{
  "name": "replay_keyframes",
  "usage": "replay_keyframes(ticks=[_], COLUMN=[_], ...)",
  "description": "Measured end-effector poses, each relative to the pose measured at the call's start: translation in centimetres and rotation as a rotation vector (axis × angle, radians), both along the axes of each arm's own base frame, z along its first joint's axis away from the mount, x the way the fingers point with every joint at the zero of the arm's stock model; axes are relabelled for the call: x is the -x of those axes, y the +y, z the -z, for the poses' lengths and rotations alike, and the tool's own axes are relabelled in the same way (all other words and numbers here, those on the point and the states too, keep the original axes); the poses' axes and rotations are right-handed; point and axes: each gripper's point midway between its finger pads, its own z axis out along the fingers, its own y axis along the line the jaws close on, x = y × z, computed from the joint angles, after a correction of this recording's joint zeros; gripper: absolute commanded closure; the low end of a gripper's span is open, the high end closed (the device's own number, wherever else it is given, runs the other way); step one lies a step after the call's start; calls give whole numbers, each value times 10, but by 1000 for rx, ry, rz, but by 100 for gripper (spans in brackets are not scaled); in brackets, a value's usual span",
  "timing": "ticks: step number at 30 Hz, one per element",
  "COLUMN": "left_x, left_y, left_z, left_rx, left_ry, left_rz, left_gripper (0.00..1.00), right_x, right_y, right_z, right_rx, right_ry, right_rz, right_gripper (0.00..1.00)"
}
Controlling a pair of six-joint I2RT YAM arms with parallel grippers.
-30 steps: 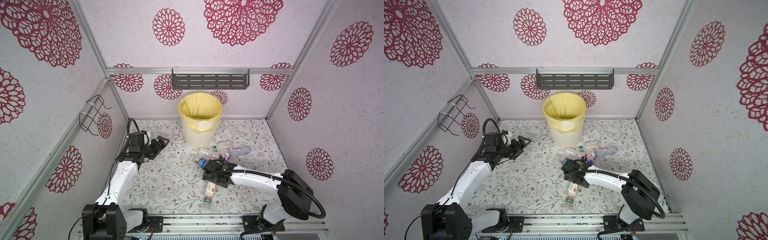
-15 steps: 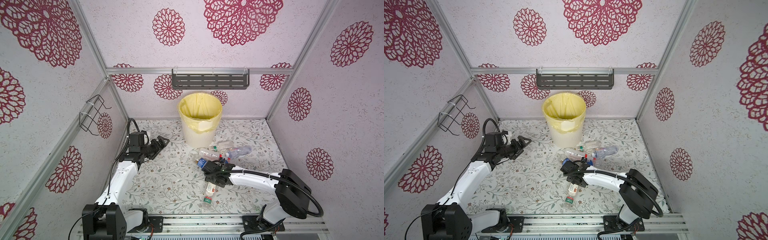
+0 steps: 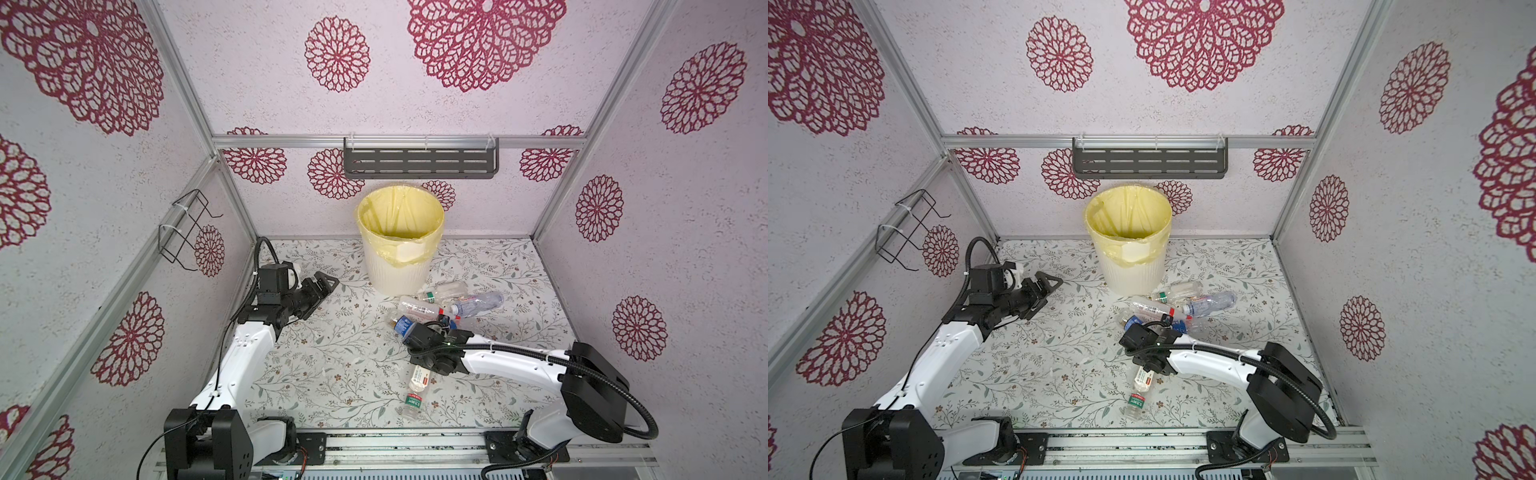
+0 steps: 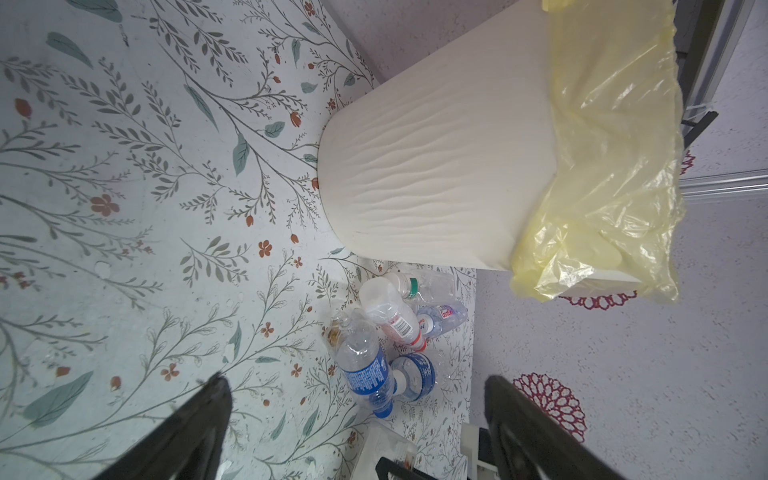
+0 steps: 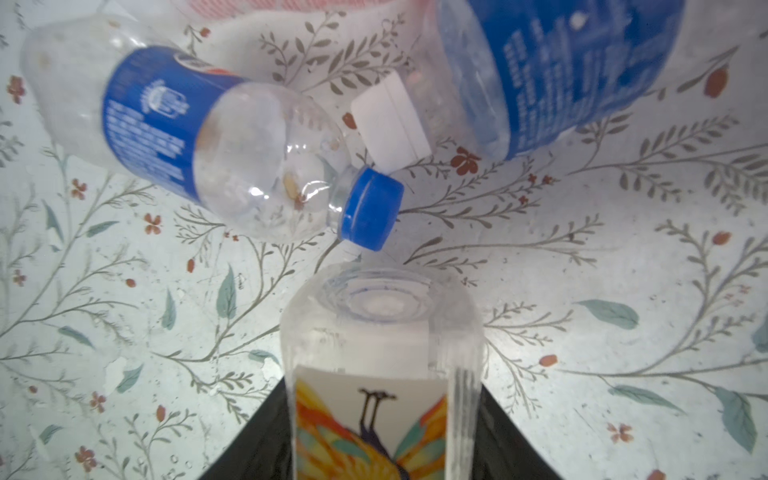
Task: Throw the plastic bottles in the bin
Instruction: 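Lift the peacock-label bottle with the right gripper and carry it over the bin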
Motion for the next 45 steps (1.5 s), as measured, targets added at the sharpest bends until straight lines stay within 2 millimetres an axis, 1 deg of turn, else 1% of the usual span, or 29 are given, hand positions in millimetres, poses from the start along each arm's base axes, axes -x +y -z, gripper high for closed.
replay_keyframes(ticks=[6,9,13,15,20,24,28,34,45], left_x=[1,2,5,4,2,0,-2,-6,-8], left_y=[-3,-7,-11,-11,-11,-8,-6,-2,0], left_z=[-1,-1,7,7,3,4,4,1,-2], left_rx=[17,47,86,95,109,106,110,103,103], left_ry=[2,-4,16,17,10,14,20,11,1], left_rz=[12,26,28,24,12,-10,-33,-64,-75], left_gripper=[3,3,3,3,3,3,3,3,3], right_x=[-1,-2,-2,-2,2,-1,-5,-11,-26], right_y=[-4,-5,-5,-6,-17,-24,-35,-64,-96], right_z=[-23,-28,-33,-39,-55,-72,-86,-89,-103], right_rx=[-52,-63,-75,-94,-135,-163,-181,-155,-145], right_ry=[-55,-69,-79,-92,-138,-182,-226,-249,-309], right_rz=[8,9,9,10,5,13,29,81,143], right_gripper=[43,43,43,43,45,45,45,45,45])
